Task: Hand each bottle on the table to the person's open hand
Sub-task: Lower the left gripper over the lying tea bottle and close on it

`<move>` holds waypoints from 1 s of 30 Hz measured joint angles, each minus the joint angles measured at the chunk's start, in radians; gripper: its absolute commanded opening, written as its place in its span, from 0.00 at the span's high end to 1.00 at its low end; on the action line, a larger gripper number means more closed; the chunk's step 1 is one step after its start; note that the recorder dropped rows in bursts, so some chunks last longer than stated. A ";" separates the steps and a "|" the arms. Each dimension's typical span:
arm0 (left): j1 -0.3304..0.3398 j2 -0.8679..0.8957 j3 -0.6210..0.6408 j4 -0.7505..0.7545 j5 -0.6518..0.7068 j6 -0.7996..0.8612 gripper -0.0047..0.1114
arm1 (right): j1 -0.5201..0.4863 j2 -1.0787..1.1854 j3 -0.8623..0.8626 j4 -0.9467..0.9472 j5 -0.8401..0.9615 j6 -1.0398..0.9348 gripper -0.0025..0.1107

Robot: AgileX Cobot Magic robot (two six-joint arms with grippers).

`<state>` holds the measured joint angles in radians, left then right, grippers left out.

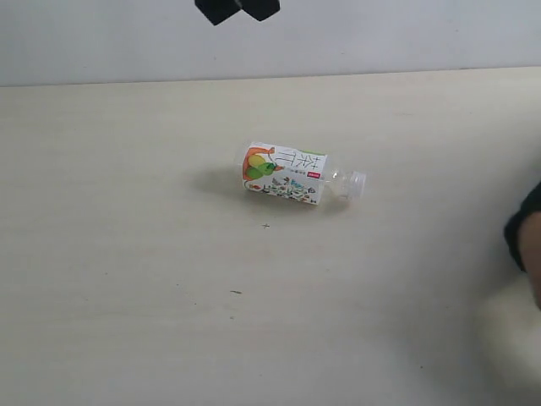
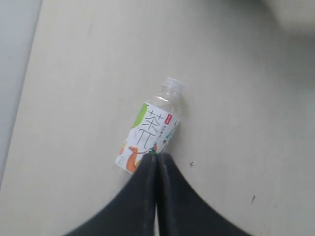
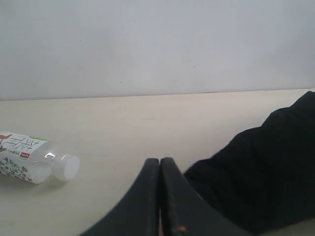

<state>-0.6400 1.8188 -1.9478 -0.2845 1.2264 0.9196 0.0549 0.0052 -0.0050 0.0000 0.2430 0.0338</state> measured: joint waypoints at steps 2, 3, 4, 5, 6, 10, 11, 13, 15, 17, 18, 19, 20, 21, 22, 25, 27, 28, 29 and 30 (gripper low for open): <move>0.014 0.000 0.000 -0.002 0.000 0.040 0.96 | 0.000 0.000 0.000 0.000 0.000 0.000 0.98; 0.020 0.000 0.000 -0.002 0.000 0.060 0.96 | 0.000 0.000 0.000 0.000 0.000 0.000 0.98; 0.025 0.000 0.000 -0.002 0.000 0.079 0.96 | 0.000 0.000 0.000 0.000 0.000 0.000 0.98; 0.029 0.002 0.000 -0.004 0.000 0.098 0.96 | 0.000 0.000 0.000 0.000 0.000 0.000 0.98; 0.032 0.004 0.000 -0.004 0.000 0.123 0.96 | 0.000 0.000 0.000 0.000 0.000 0.000 0.98; 0.032 0.033 0.000 -0.004 0.000 0.252 0.96 | 0.000 0.000 0.000 0.000 0.000 0.000 0.98; 0.032 0.044 0.000 -0.004 0.000 0.292 0.96 | 0.000 0.000 0.000 0.000 0.000 0.000 0.98; 0.032 0.065 0.000 -0.006 0.000 0.358 0.96 | 0.000 0.000 0.000 0.000 0.000 0.000 0.98; 0.032 0.089 0.000 -0.006 0.000 0.409 0.96 | 0.000 0.000 0.000 0.000 0.000 0.000 0.98; 0.032 0.120 0.000 -0.002 0.000 0.439 0.96 | 0.000 0.000 0.000 0.000 0.000 0.000 0.98; 0.032 0.135 0.000 -0.002 -0.002 0.448 0.96 | 0.000 0.000 0.000 0.000 0.000 0.000 0.98; 0.032 0.152 0.000 -0.002 -0.002 0.453 0.96 | 0.000 0.000 0.000 0.000 0.000 0.000 0.98; 0.032 0.169 0.000 -0.002 -0.002 0.456 0.96 | 0.000 0.000 0.000 0.000 0.000 0.000 0.98; 0.032 0.183 0.000 -0.002 -0.004 0.460 0.96 | 0.000 0.000 0.000 0.000 0.000 0.000 0.98; 0.032 0.202 0.000 0.000 -0.011 0.460 0.96 | 0.000 0.000 0.000 0.000 0.000 0.000 0.98; 0.032 0.253 0.000 0.002 -0.047 0.460 0.96 | 0.000 0.000 0.000 0.000 0.000 0.000 0.98; 0.032 0.284 0.000 0.006 -0.068 0.460 0.96 | 0.000 0.000 0.000 0.000 0.000 0.000 0.98; 0.032 0.301 0.000 0.009 -0.082 0.460 0.96 | 0.000 0.000 0.000 0.000 0.000 0.000 0.98; 0.032 0.317 0.000 0.013 -0.095 0.460 0.96 | 0.000 0.000 0.000 0.000 0.000 0.000 0.98; 0.032 0.331 0.000 0.017 -0.106 0.460 0.96 | 0.000 0.000 0.000 0.000 0.000 0.000 0.98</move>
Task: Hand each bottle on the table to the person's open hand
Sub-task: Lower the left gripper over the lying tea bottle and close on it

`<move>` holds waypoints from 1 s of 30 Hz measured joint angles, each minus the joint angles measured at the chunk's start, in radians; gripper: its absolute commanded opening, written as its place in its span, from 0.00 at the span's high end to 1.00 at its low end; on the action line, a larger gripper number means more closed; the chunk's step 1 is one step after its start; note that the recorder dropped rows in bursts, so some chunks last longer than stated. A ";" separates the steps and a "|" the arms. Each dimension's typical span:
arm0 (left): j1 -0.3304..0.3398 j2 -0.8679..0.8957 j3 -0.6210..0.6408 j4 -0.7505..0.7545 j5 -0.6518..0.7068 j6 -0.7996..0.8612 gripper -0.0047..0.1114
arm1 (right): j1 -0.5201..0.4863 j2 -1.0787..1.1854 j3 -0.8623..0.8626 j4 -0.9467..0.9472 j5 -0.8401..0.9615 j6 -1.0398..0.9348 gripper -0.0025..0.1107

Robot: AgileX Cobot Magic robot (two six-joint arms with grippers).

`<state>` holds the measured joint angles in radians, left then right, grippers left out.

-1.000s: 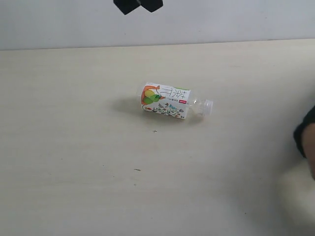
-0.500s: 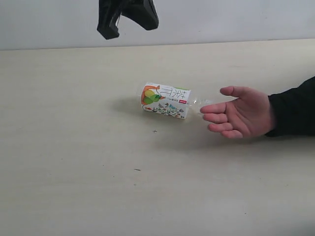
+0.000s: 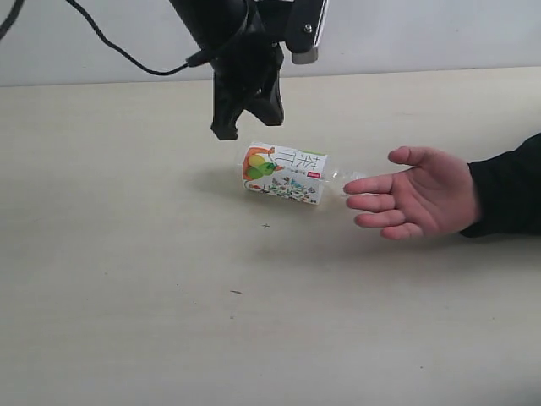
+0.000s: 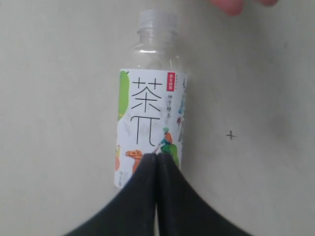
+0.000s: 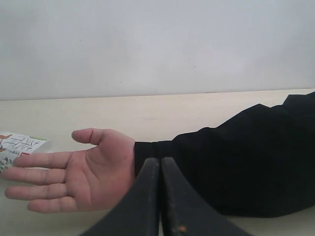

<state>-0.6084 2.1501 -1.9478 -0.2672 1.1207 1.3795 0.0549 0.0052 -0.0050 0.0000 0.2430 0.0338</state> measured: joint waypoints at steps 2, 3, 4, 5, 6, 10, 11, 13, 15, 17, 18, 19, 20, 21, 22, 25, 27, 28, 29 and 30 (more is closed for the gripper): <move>0.000 0.026 0.000 0.013 -0.027 0.000 0.95 | 0.000 0.000 0.000 0.000 0.000 0.000 0.98; 0.000 0.035 0.000 0.017 -0.040 0.000 0.92 | 0.000 0.000 0.000 0.000 0.000 0.000 0.98; 0.000 0.045 0.000 0.019 -0.049 0.000 0.88 | 0.000 0.000 0.000 0.000 0.000 0.000 0.98; 0.000 0.052 0.000 0.023 -0.061 0.000 0.82 | 0.000 0.000 0.000 0.000 0.000 0.000 0.98; 0.000 0.060 0.000 0.024 -0.070 0.000 0.77 | 0.000 0.000 0.000 0.000 0.000 0.000 0.98; 0.000 0.082 0.000 0.024 -0.098 0.000 0.42 | 0.000 0.000 0.000 0.000 0.000 0.000 0.98; 0.000 0.086 0.000 0.024 -0.106 0.000 0.32 | 0.000 0.000 0.000 0.000 0.000 0.000 0.98; 0.000 0.091 0.000 0.024 -0.116 0.000 0.16 | 0.000 0.000 0.000 0.000 0.000 0.000 0.98; 0.000 0.094 0.000 0.024 -0.129 0.000 0.06 | 0.000 0.000 0.000 0.000 0.000 0.000 0.98; 0.000 0.096 0.000 0.024 -0.137 0.000 0.06 | 0.000 0.000 0.000 0.000 0.000 0.000 0.98; 0.000 0.097 0.000 0.024 -0.140 0.000 0.06 | 0.000 0.000 0.000 0.000 0.000 0.000 0.98; 0.000 0.098 0.000 0.024 -0.145 -0.002 0.06 | 0.000 0.000 0.000 0.000 0.000 0.000 0.98; 0.000 0.103 0.000 0.024 -0.152 -0.004 0.06 | 0.000 0.000 0.000 0.000 0.000 0.000 0.98; 0.000 0.106 0.000 0.022 -0.155 -0.006 0.06 | 0.000 0.000 0.000 0.000 0.000 0.000 0.98; 0.000 0.111 0.000 0.022 -0.158 -0.006 0.06 | 0.000 0.000 0.000 0.000 0.000 0.000 0.98; 0.000 0.127 0.000 0.022 -0.163 -0.008 0.06 | 0.000 0.000 0.000 0.000 0.000 0.000 0.98; 0.000 0.145 0.000 0.020 -0.172 -0.008 0.06 | 0.000 0.000 0.000 0.000 0.000 0.000 0.98; 0.000 0.151 0.000 0.020 -0.176 -0.010 0.06 | 0.000 0.000 0.000 0.000 0.000 0.000 0.98; 0.000 0.164 0.000 0.020 -0.185 -0.010 0.06 | 0.000 0.000 0.000 0.000 0.000 0.000 0.98; 0.000 0.173 0.000 0.020 -0.190 -0.010 0.06 | 0.000 0.000 0.000 0.000 0.000 0.000 0.98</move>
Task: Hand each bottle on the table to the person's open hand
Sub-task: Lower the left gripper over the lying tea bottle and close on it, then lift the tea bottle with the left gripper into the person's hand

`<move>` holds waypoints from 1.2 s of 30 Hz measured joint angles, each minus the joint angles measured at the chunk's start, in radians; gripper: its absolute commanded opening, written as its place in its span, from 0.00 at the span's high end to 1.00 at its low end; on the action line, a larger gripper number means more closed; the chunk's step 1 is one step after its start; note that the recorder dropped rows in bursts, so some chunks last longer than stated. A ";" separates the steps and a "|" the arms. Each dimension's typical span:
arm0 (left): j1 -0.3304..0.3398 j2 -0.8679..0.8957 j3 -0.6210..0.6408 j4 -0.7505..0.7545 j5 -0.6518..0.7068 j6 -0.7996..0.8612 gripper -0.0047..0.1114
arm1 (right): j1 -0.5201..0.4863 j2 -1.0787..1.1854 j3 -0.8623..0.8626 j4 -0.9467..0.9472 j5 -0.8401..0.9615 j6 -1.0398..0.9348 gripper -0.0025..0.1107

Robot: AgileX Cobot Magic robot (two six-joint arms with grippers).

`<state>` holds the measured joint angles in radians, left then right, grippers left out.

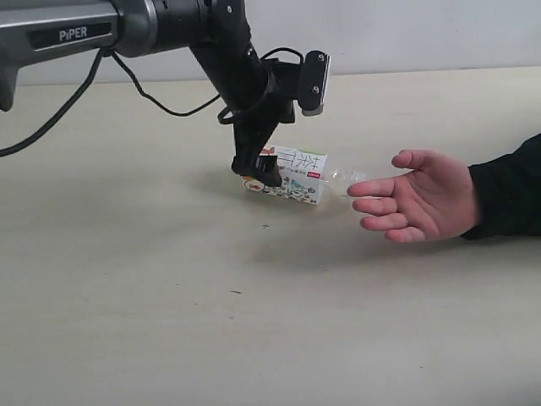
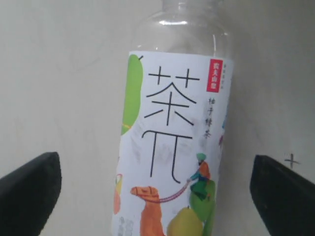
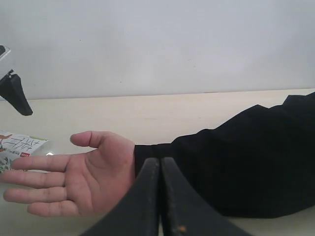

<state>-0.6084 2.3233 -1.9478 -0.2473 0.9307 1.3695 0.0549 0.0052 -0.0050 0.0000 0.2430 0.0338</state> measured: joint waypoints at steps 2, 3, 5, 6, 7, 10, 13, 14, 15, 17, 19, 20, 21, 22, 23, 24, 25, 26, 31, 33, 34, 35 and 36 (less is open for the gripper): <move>0.000 0.017 0.000 0.000 -0.012 0.000 0.06 | 0.000 0.000 0.000 0.000 0.000 0.000 0.98; 0.000 0.021 0.000 0.000 -0.023 0.000 0.06 | 0.000 0.000 0.000 0.000 0.000 0.000 0.98; 0.000 0.031 0.000 0.000 -0.039 0.000 0.06 | 0.000 0.000 0.000 0.000 0.000 0.000 0.98; 0.000 0.036 0.000 0.000 -0.044 0.000 0.06 | 0.000 0.000 0.000 0.000 0.000 0.000 0.98; 0.000 0.041 0.000 0.000 -0.052 0.000 0.06 | 0.000 0.000 0.000 0.000 0.000 0.000 0.98; 0.000 0.055 0.000 0.000 -0.064 0.000 0.06 | 0.000 0.000 0.000 0.000 0.000 0.000 0.98; 0.000 0.075 0.000 0.000 -0.069 0.000 0.06 | 0.000 0.000 0.000 0.000 0.000 0.000 0.98; 0.000 0.084 0.000 0.000 -0.069 0.000 0.06 | 0.000 0.000 0.000 0.000 0.000 0.000 0.98; 0.000 0.089 0.000 0.000 -0.071 0.000 0.06 | 0.000 0.000 0.000 0.000 0.000 0.000 0.98; 0.000 0.095 0.000 0.000 -0.071 0.000 0.08 | 0.000 0.000 0.000 0.000 0.000 0.000 0.98; 0.000 0.097 0.002 0.000 -0.071 0.000 0.14 | 0.000 0.000 0.000 0.000 0.000 0.000 0.98; 0.000 0.097 0.002 0.000 -0.071 0.000 0.21 | 0.000 0.000 0.000 0.000 0.000 0.000 0.98; 0.000 0.097 0.002 0.000 -0.071 0.000 0.29 | 0.000 0.000 0.000 0.000 0.000 0.000 0.98; 0.000 0.097 0.002 0.000 -0.069 0.000 0.38 | 0.000 0.000 0.000 0.000 0.000 0.000 0.98; 0.000 0.097 0.002 0.000 -0.067 0.000 0.49 | 0.000 0.000 0.000 0.000 0.000 0.000 0.98; 0.000 0.097 0.002 0.000 -0.063 0.000 0.57 | 0.000 0.000 0.000 0.000 0.000 0.000 0.98; 0.000 0.097 0.002 0.000 -0.059 0.000 0.70 | 0.000 0.000 0.000 0.000 0.000 0.000 0.98; 0.000 0.097 0.002 0.000 -0.060 0.000 0.83 | 0.000 0.000 0.000 0.000 0.000 0.000 0.98; 0.000 0.091 0.002 0.027 -0.048 -0.030 0.95 | 0.000 0.000 0.000 0.000 0.000 0.000 0.98; 0.000 0.082 0.002 0.070 -0.048 -0.111 0.95 | 0.000 0.000 0.000 0.000 0.000 0.000 0.98; 0.000 0.079 0.002 0.094 -0.046 -0.163 0.95 | 0.000 0.000 0.000 0.000 0.000 0.000 0.98; 0.000 0.066 0.002 0.126 -0.047 -0.220 0.95 | 0.000 0.000 0.000 0.000 0.000 0.000 0.98; 0.000 0.052 0.002 0.154 -0.047 -0.281 0.95 | 0.000 0.000 0.000 0.000 0.000 0.000 0.98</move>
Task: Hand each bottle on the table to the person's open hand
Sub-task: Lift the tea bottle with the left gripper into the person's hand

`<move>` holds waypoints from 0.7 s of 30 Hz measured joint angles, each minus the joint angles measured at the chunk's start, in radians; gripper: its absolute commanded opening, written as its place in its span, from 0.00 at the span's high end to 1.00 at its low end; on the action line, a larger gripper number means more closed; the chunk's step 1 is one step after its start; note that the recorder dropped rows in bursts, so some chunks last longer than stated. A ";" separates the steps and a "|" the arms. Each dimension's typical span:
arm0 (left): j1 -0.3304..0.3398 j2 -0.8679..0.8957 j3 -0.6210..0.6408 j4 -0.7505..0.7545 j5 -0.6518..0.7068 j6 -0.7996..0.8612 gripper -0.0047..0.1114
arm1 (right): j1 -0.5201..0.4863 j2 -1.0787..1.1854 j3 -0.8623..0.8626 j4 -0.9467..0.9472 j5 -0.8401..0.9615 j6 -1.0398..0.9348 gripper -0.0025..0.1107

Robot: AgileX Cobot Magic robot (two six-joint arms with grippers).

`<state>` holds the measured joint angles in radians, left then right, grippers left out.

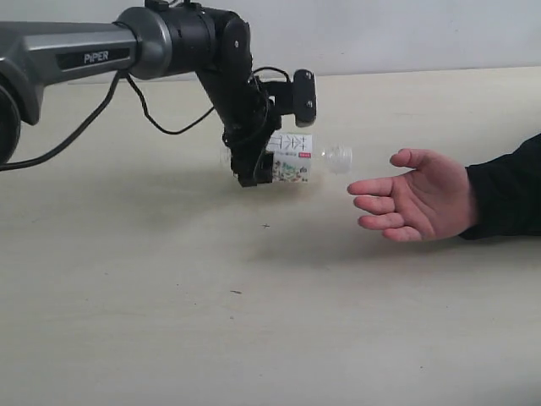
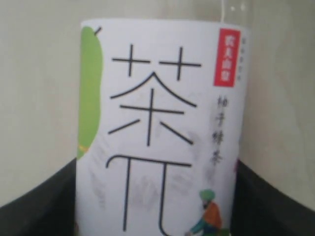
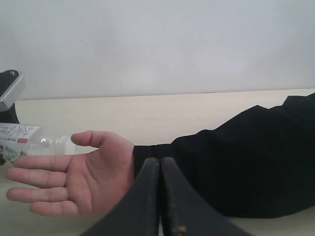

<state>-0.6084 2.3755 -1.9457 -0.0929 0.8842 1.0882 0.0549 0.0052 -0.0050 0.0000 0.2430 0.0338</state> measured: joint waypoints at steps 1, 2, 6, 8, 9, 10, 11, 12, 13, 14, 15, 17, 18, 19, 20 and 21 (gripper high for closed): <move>0.000 -0.033 0.000 0.050 0.007 -0.113 0.95 | 0.000 0.000 0.000 0.000 0.000 0.000 0.98; 0.000 -0.054 0.000 0.065 0.013 -0.171 0.95 | 0.000 0.000 0.000 0.000 0.000 0.000 0.98; -0.011 -0.183 0.000 0.083 0.051 -0.517 0.95 | 0.000 0.000 0.000 0.000 0.000 0.000 0.98; -0.048 -0.244 0.000 0.083 0.090 -0.800 0.95 | 0.000 0.000 0.000 0.000 0.000 0.000 0.98; -0.067 -0.261 0.000 0.083 0.108 -0.915 0.95 | 0.000 0.000 0.000 0.000 0.000 0.000 0.98; -0.098 -0.276 0.000 0.085 0.136 -1.055 0.95 | 0.000 0.000 0.000 0.000 0.000 0.000 0.98; -0.130 -0.286 0.000 0.087 0.154 -1.146 0.95 | 0.000 0.000 0.000 0.000 0.000 0.000 0.98; -0.172 -0.288 0.000 0.087 0.168 -1.243 0.96 | 0.000 0.000 0.000 0.000 0.000 0.000 0.98; -0.205 -0.288 0.000 0.087 0.173 -1.314 0.96 | 0.000 0.000 0.000 0.000 0.000 0.000 0.98; -0.250 -0.283 0.000 0.087 0.172 -1.384 0.96 | 0.000 0.000 0.000 0.000 0.000 0.000 0.98; -0.282 -0.276 0.000 0.093 0.158 -1.440 0.96 | 0.000 0.000 0.000 0.000 0.000 0.000 0.98; -0.345 -0.258 0.000 0.087 0.101 -1.573 0.96 | 0.000 0.000 0.000 0.000 0.000 0.000 0.98; -0.362 -0.246 0.000 0.087 0.064 -1.626 0.96 | 0.000 0.000 0.000 0.000 0.000 0.000 0.98; -0.375 -0.234 0.000 0.087 0.024 -1.681 0.96 | 0.000 0.000 0.000 0.000 0.000 0.000 0.98; -0.383 -0.223 0.000 0.085 -0.009 -1.736 0.96 | 0.000 0.000 0.000 0.000 0.000 0.000 0.98; -0.390 -0.211 0.000 0.085 -0.048 -1.789 0.96 | 0.000 0.000 0.000 0.000 0.000 0.000 0.98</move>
<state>-0.9983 2.1644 -1.9457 -0.0083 0.8362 -0.7007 0.0549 0.0052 -0.0050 0.0000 0.2430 0.0338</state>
